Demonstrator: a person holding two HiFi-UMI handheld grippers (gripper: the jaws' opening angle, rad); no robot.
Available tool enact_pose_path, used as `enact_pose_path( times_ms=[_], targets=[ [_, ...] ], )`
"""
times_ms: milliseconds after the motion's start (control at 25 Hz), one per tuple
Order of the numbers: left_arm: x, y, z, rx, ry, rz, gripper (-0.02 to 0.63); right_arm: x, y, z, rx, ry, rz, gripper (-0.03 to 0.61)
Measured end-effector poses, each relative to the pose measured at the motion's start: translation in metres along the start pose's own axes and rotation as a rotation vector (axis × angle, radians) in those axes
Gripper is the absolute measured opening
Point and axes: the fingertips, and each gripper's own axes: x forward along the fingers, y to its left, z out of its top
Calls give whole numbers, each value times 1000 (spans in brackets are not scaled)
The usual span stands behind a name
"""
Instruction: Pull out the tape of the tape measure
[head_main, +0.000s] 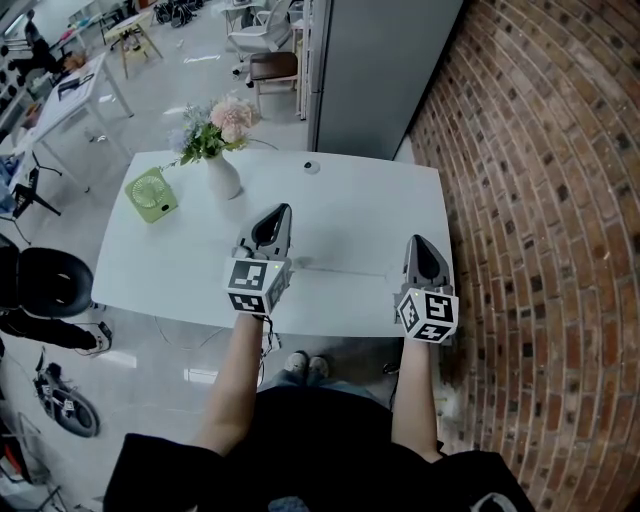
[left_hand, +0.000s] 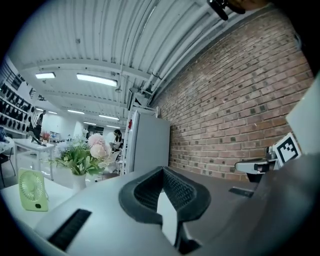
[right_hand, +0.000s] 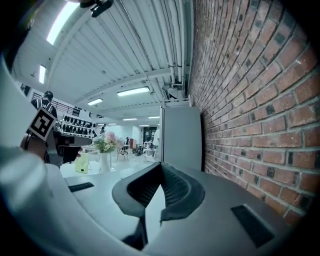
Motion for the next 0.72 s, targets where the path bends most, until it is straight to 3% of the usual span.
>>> enact_pose_path(
  times_ms=[720],
  targets=[
    [-7,-10,-1,7,15,-27,20,-6,0,5,9,-6,0,0]
  ],
)
